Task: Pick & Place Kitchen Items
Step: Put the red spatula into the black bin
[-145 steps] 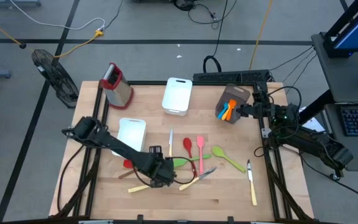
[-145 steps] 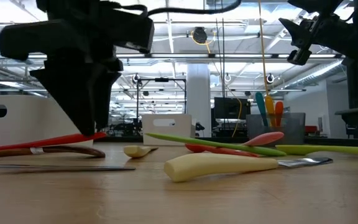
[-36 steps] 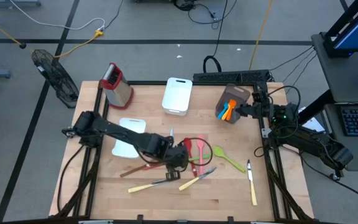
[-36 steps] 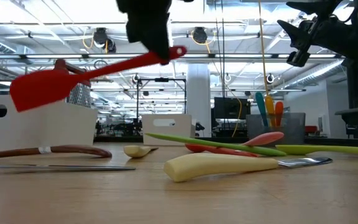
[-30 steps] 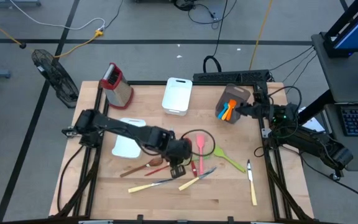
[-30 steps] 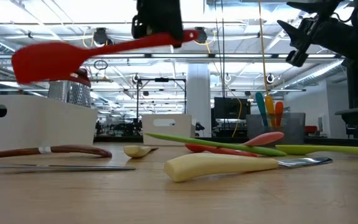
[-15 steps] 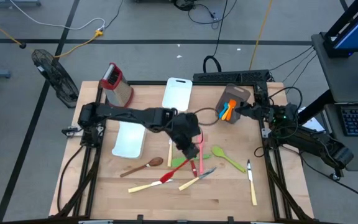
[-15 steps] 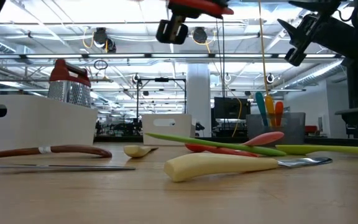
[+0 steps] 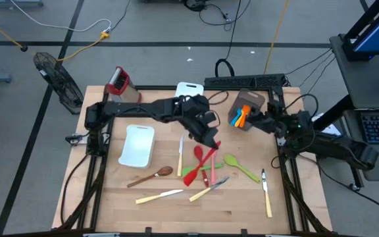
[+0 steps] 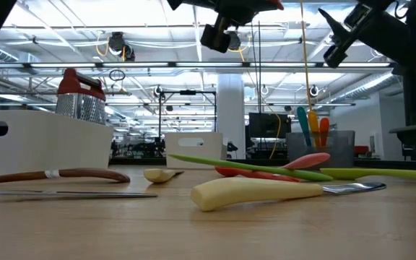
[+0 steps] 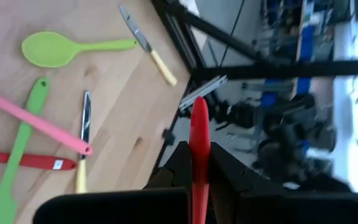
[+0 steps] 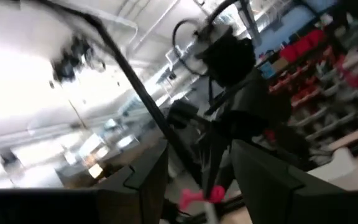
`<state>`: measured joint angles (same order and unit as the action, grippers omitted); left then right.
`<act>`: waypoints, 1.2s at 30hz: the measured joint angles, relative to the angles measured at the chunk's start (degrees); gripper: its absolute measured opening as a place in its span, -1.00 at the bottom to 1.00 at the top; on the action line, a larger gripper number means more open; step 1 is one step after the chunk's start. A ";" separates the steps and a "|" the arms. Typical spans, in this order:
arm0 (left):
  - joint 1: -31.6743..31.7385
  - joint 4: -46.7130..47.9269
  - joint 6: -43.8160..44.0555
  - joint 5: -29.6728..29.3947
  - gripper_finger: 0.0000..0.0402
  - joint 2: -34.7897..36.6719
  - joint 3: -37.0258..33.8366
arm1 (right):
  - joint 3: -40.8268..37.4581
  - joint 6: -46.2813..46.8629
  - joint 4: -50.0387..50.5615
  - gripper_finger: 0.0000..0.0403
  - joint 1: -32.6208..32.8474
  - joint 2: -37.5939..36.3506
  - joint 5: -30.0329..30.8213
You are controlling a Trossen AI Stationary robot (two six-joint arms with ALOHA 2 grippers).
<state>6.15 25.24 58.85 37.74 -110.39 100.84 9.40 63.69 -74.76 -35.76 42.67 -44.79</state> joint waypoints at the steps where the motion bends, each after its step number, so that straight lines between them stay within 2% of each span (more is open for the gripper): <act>1: 0.51 -0.01 1.28 0.13 -0.93 0.00 0.00 | 0.67 -3.60 1.97 -0.16 0.98 -0.04 0.10; 5: 2.04 0.10 4.91 0.25 -0.93 -0.02 0.00 | 4.12 -15.00 12.12 -0.16 4.49 0.09 -0.27; 10: 4.30 0.03 8.26 3.47 -0.93 -0.02 0.00 | 9.38 -30.39 24.48 -0.16 7.00 0.16 0.09; 17: 7.91 -0.01 14.56 7.35 -0.93 -0.02 0.00 | 13.01 -42.16 26.66 -0.16 7.79 0.14 2.97; 21: 9.90 -0.34 18.90 9.50 -0.93 -1.00 -0.07 | 14.52 -47.20 28.29 -0.16 7.79 0.14 2.40; 24: 10.92 -2.71 23.43 11.07 -0.93 -2.07 -0.09 | 16.03 -51.55 30.03 -0.16 7.79 0.14 -0.85; 32: 11.74 -6.42 30.13 13.33 -0.93 -4.31 -0.04 | 20.98 -71.76 43.73 -0.16 8.03 2.82 -1.47; 36: 11.79 -6.93 31.92 13.26 -0.93 -4.71 -0.02 | 22.37 -76.60 44.23 -0.16 10.05 5.17 -0.13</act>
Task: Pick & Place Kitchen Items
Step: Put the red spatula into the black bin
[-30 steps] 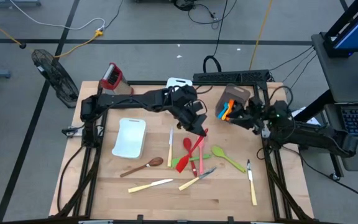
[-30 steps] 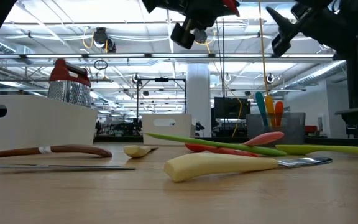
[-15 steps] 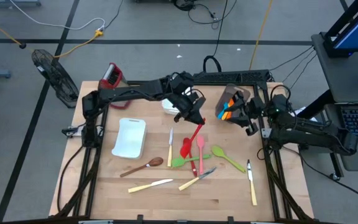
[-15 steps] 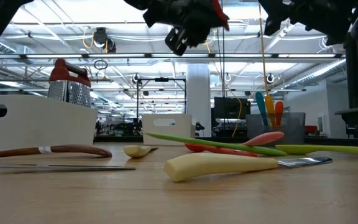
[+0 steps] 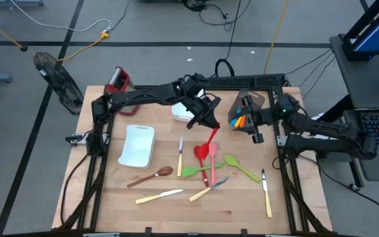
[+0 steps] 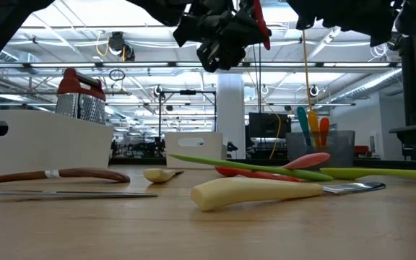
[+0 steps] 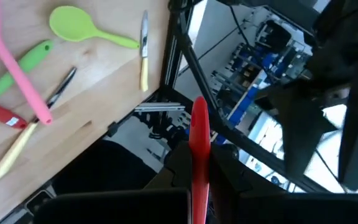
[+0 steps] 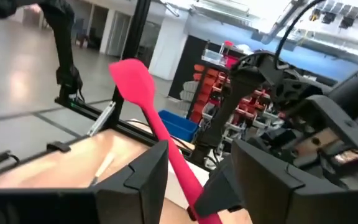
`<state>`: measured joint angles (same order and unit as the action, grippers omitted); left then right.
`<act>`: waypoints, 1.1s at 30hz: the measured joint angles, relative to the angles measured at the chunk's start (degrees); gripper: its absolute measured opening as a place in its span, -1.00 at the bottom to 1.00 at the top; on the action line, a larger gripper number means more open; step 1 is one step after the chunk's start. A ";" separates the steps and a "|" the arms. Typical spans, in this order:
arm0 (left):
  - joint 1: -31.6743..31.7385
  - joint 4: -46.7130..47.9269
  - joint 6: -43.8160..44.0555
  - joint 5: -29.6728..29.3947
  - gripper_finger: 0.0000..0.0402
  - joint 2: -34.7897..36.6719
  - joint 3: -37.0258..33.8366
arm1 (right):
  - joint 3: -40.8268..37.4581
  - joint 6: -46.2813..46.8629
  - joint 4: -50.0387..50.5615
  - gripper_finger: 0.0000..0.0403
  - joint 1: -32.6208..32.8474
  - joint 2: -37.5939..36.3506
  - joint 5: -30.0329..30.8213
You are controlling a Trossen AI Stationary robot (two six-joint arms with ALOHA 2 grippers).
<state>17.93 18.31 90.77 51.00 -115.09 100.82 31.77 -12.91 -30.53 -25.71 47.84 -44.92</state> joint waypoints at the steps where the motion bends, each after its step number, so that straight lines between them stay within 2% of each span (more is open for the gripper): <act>1: 0.00 -0.78 0.39 0.06 -0.93 -0.23 0.00 | 0.26 -1.26 0.04 -0.16 0.78 0.59 0.87; 5: 0.27 -3.17 3.13 -0.67 -0.93 -0.99 0.00 | 1.25 -8.38 1.90 -0.16 4.50 2.87 6.02; 8: 0.85 -3.79 4.40 -0.11 -0.93 -1.22 0.00 | 1.95 -15.60 5.69 -0.16 7.59 3.93 12.28; 15: 2.35 -4.37 4.56 -0.68 -0.93 -1.22 0.00 | 2.49 -28.91 9.37 -0.16 14.64 5.51 34.57; 24: 2.67 -6.25 6.64 -1.92 -0.93 -1.22 0.00 | 2.50 -34.46 7.95 -0.16 21.35 6.12 46.81; 33: 1.29 -11.25 8.56 -7.80 -0.93 -1.22 0.00 | 2.51 -34.56 0.73 -0.16 26.66 10.59 58.07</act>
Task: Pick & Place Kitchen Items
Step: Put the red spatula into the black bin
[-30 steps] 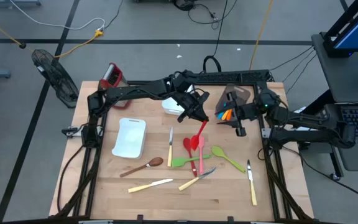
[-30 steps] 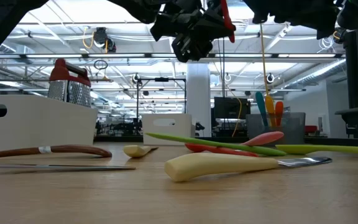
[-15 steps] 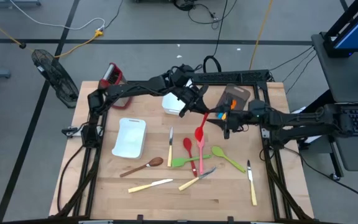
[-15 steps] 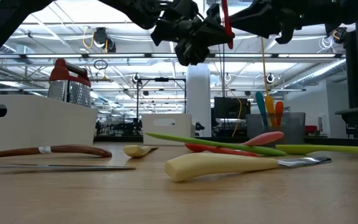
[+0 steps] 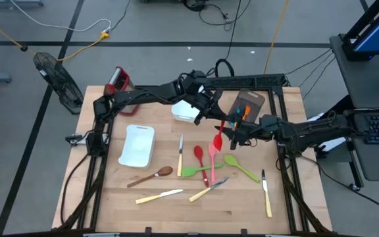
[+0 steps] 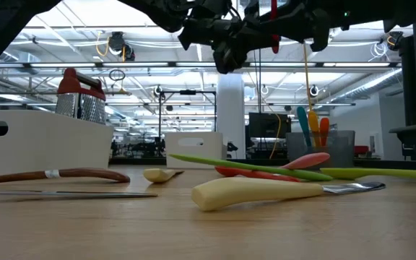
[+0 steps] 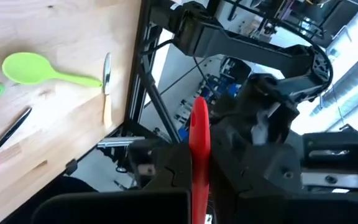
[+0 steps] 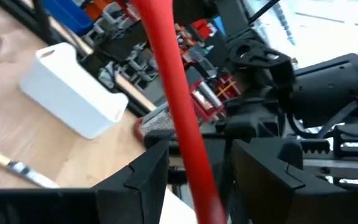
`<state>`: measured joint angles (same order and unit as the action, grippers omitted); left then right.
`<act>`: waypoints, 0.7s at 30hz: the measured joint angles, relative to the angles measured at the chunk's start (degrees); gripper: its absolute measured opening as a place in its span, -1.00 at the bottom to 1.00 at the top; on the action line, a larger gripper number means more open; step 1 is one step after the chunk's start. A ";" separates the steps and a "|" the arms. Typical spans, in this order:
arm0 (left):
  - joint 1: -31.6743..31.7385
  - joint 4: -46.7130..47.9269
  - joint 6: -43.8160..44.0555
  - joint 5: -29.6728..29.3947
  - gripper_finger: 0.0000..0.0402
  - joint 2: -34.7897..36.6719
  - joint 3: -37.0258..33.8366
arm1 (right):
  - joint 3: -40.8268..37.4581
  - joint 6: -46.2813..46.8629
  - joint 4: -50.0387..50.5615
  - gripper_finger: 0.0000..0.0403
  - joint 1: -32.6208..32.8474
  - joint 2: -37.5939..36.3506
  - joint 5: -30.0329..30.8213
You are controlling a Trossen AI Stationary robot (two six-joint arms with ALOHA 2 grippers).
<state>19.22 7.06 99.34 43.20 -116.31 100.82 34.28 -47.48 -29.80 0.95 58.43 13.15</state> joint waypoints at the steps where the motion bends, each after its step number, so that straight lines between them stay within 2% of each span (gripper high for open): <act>1: -0.09 -0.06 -0.03 -0.53 -0.93 0.00 0.00 | 0.00 -0.17 -0.91 -0.16 0.76 0.29 1.51; 6: -0.19 -0.12 -0.26 -1.26 -0.93 0.00 0.00 | 0.00 -4.60 -2.91 -0.22 4.25 0.81 8.66; 10: -0.24 0.34 -0.75 -1.24 -0.93 0.00 0.00 | 0.00 -6.14 -2.49 -0.40 6.19 0.81 12.65; 18: -1.22 0.46 -0.16 -0.09 -0.93 0.00 0.00 | 0.00 -6.61 -1.39 -0.87 7.63 0.83 13.78; 21: -1.42 0.45 -0.86 -0.14 -0.93 0.00 0.00 | 0.00 -7.24 -1.46 -0.91 7.63 0.83 13.81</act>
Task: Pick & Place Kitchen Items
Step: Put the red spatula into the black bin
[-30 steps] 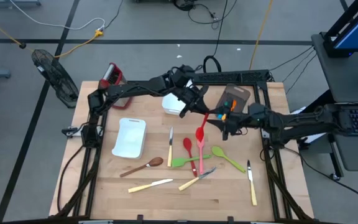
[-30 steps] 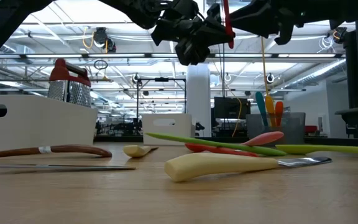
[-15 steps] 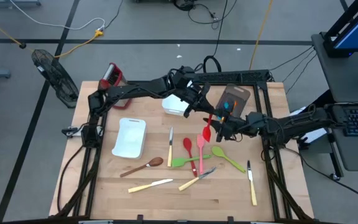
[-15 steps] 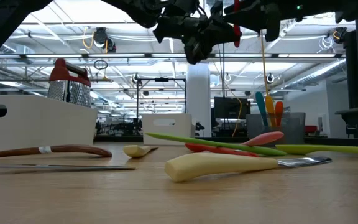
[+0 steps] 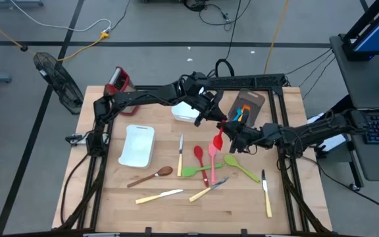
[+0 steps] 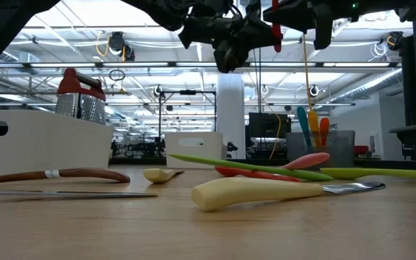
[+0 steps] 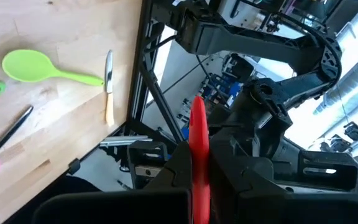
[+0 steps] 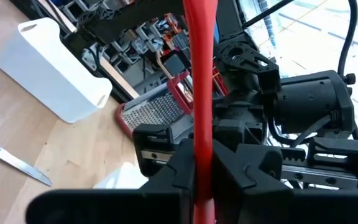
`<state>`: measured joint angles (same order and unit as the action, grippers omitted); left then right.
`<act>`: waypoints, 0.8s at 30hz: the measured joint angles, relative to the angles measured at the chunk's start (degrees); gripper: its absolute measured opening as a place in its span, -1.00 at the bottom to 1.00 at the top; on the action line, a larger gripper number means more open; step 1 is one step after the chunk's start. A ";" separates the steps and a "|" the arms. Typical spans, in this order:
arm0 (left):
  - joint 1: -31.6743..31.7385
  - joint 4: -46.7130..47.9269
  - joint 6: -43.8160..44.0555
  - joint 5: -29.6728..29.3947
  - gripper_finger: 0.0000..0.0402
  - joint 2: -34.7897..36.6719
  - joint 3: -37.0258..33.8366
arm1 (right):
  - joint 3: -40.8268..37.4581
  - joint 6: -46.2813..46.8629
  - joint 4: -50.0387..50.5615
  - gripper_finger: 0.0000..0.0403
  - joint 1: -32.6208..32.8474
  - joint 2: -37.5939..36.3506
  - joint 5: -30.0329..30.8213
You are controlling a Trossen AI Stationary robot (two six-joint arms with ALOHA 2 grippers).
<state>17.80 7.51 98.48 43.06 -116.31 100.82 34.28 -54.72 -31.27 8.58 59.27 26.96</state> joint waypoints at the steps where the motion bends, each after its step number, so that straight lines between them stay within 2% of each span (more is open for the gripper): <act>1: -0.06 0.00 -0.20 -0.01 -0.93 0.00 0.00 | 0.00 -0.11 0.00 -0.91 0.00 0.00 -0.02; 8: -0.16 -0.24 -5.85 -2.30 -0.89 0.00 0.00 | 0.00 -0.53 0.43 -0.91 1.00 0.02 3.04; 14: 0.02 0.03 -10.71 -3.67 -0.56 0.00 0.00 | 0.00 2.06 0.24 -0.92 1.75 -0.07 4.17; 19: 0.44 -0.03 -20.93 -4.91 -0.29 0.00 0.00 | 0.00 3.41 0.55 -0.92 1.77 -0.04 5.00; 24: 1.75 -0.11 -27.03 -5.65 -0.04 0.00 0.00 | -0.02 4.55 1.92 -0.92 1.75 -0.04 6.67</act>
<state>19.55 7.40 71.45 37.41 -116.31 100.82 34.26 -50.17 -29.34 10.33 59.22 33.63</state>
